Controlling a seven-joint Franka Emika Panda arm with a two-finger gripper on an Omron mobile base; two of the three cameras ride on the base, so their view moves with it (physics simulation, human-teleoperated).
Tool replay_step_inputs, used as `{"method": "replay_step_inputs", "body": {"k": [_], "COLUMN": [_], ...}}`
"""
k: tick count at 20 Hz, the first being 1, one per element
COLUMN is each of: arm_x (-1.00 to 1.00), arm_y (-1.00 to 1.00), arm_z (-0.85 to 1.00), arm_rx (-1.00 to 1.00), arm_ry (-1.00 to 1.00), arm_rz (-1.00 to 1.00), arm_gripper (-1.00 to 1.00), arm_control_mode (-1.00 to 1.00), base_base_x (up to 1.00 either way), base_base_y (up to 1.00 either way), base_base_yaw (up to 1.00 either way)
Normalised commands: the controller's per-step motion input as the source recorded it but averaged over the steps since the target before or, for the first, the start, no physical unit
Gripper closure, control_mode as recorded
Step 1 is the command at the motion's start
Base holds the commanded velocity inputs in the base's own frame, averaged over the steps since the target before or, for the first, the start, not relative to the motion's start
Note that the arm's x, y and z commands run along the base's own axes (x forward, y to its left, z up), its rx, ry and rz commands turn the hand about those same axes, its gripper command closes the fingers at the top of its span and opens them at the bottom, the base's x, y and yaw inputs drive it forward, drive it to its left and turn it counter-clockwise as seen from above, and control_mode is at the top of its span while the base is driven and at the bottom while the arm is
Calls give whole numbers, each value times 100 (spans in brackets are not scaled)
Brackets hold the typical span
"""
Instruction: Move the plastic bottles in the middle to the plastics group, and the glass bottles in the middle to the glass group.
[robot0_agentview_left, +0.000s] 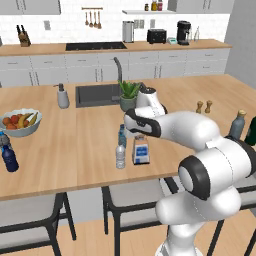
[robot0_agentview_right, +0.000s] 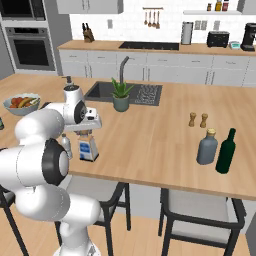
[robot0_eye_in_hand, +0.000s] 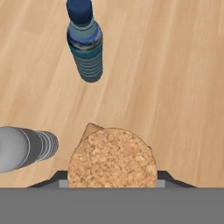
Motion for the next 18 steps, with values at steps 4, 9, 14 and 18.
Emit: {"method": "replay_step_inputs", "body": {"k": [4, 9, 14, 18], "arm_x": [-9, -27, -17, 0], "arm_y": [-29, -72, -97, -100], "arm_z": [21, 52, 30, 3], "arm_rx": [0, 2, 1, 0], "arm_ry": [0, 0, 0, 0], "arm_rz": [-1, -3, -9, -10], "arm_gripper": [100, 100, 100, 100], "arm_control_mode": [-100, -100, -100, -100], "base_base_x": [0, 0, 0, 0], "base_base_y": [0, 0, 0, 0], "base_base_yaw": [0, 0, 0, 0]}}
